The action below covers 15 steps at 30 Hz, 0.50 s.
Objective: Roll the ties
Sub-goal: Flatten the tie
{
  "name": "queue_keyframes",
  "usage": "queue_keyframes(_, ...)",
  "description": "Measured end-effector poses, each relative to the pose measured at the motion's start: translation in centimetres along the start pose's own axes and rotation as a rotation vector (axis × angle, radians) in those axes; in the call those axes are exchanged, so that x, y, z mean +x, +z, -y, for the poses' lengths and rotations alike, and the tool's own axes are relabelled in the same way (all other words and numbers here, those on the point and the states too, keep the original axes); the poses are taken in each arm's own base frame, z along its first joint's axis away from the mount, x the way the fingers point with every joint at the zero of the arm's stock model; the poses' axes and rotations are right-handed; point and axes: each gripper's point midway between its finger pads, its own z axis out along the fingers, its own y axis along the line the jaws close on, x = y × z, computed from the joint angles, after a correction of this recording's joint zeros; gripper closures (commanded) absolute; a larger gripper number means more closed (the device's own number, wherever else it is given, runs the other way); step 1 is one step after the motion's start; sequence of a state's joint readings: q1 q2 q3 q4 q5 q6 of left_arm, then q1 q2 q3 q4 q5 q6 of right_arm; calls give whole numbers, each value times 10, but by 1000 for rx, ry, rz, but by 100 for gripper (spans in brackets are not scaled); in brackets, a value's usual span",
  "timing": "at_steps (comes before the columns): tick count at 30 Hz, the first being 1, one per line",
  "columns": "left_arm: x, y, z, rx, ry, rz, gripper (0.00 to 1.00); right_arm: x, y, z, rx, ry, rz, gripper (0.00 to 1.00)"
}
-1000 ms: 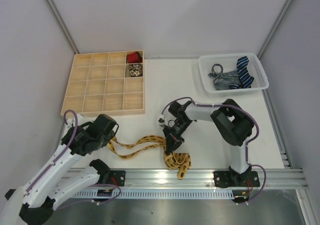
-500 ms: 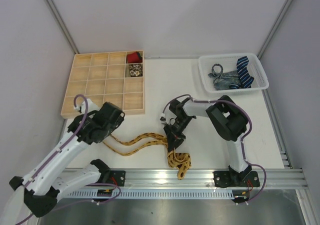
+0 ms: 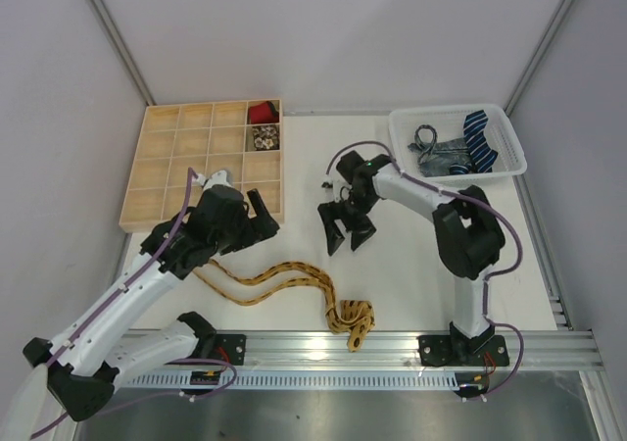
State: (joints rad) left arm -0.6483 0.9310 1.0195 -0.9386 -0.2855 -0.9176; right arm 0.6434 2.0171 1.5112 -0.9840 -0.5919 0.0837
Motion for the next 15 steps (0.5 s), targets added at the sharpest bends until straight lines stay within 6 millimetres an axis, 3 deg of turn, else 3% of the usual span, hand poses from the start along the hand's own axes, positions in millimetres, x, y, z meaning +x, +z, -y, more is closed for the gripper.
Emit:
queue_keyframes(5, 11, -3, 42, 236, 114, -72, 0, -11, -71, 13, 189, 61, 267, 7)
queue_keyframes(8, 26, 3, 58, 309, 164, -152, 0, 14, -103, 3, 202, 97, 406, 6)
queue_keyframes(11, 51, 15, 67, 343, 188, -251, 1, 43, -104, -15, 102, 142, 506, 0)
queue_keyframes(13, 74, 17, 72, 370, 173, -313, 1, 68, -89, -20, 34, 225, 545, 0)
queue_keyframes(15, 95, 16, 74, 393, 147, -363, 1, 103, -61, -23, -1, 328, 531, 0)
